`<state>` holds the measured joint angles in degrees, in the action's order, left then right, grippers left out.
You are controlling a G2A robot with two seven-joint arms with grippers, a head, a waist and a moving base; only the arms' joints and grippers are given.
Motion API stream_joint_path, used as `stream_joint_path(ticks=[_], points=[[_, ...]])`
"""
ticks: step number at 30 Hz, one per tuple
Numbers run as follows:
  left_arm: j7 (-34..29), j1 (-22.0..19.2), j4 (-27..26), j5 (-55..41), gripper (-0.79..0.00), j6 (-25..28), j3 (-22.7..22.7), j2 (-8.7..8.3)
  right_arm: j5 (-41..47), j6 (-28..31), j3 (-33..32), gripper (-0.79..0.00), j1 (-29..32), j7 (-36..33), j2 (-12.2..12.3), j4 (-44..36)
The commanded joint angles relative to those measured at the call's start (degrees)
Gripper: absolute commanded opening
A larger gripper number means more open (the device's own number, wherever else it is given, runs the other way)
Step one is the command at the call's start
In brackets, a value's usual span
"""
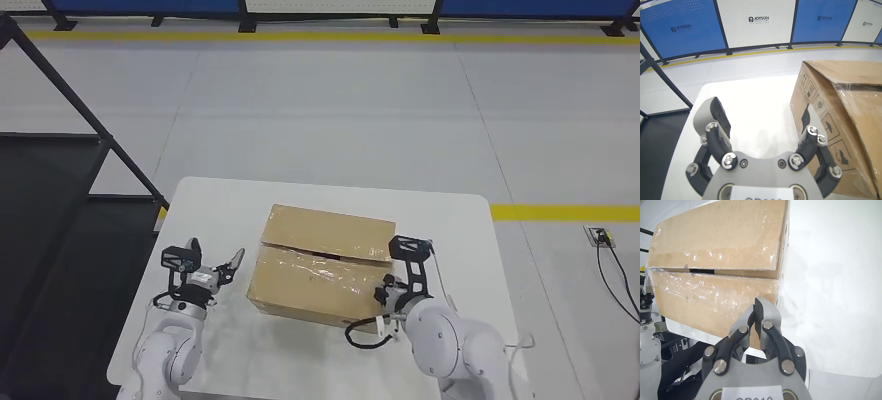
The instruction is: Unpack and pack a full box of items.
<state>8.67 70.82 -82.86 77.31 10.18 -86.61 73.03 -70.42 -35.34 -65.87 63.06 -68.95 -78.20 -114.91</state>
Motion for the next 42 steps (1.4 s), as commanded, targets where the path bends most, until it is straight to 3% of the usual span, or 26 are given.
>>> stream_joint_path(ticks=[1,16,21,27,37,42], points=[[-0.1,-0.1,0.0,-0.3,0.0,0.2,-0.2,-0.06,-0.6,0.1,-0.1,-0.785,-0.2,-0.1,-0.4,0.3],[0.0,-0.4,0.1,-1.4,0.0,1.0,-0.3,-0.27,-6.3,1.1,0.5,-0.785,4.7,0.0,-2.0,-10.7],[0.3,-0.5,0.1,-1.7,0.0,1.1,-0.2,-0.31,-6.6,2.1,1.1,-0.785,6.6,3.7,-2.2,-12.2],[0.5,-0.1,-1.0,-3.7,0.0,2.1,-1.4,-0.5,-4.6,7.2,2.3,-0.785,6.8,8.4,-2.4,-12.3],[0.4,0.6,-1.2,-5.7,0.0,3.9,-2.7,-0.84,-6.2,13.6,6.5,-0.785,7.8,22.2,-2.9,-13.9],[0.7,0.9,-1.0,-6.3,0.0,4.5,-2.8,-0.94,-6.9,18.2,8.4,-0.785,7.3,24.3,-3.0,-13.3]])
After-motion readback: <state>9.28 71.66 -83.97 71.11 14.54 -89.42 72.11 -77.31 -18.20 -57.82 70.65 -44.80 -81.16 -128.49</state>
